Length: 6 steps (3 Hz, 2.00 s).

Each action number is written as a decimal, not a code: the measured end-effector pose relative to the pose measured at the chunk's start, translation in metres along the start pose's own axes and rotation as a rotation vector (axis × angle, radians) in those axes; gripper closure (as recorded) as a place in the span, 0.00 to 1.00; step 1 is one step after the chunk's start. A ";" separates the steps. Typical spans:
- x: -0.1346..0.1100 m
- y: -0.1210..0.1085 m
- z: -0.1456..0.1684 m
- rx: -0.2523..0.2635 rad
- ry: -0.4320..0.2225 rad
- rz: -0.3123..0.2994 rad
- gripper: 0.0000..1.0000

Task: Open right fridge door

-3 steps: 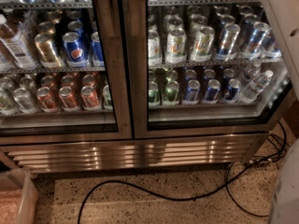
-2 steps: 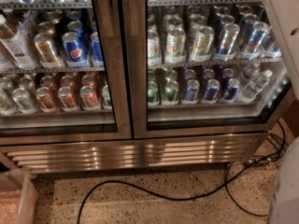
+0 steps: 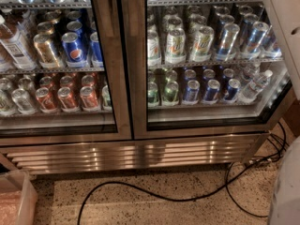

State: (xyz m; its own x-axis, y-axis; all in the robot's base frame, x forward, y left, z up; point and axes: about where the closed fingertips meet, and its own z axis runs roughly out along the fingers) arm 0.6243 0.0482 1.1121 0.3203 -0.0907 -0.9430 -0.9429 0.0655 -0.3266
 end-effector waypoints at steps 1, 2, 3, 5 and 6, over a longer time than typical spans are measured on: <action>0.000 0.000 0.000 0.000 0.000 0.000 0.58; 0.000 0.000 0.000 0.000 0.000 0.000 0.36; 0.000 0.000 0.000 0.000 0.000 0.000 0.11; 0.000 0.000 0.000 0.000 0.000 0.000 0.00; -0.002 0.007 0.002 0.000 0.000 0.000 0.00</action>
Offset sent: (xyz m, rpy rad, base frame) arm 0.0000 0.0000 0.0000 0.0000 0.0000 0.0000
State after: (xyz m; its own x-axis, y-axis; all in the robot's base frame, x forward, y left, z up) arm 0.6173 0.0510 1.1121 0.3203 -0.0905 -0.9430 -0.9429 0.0652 -0.3266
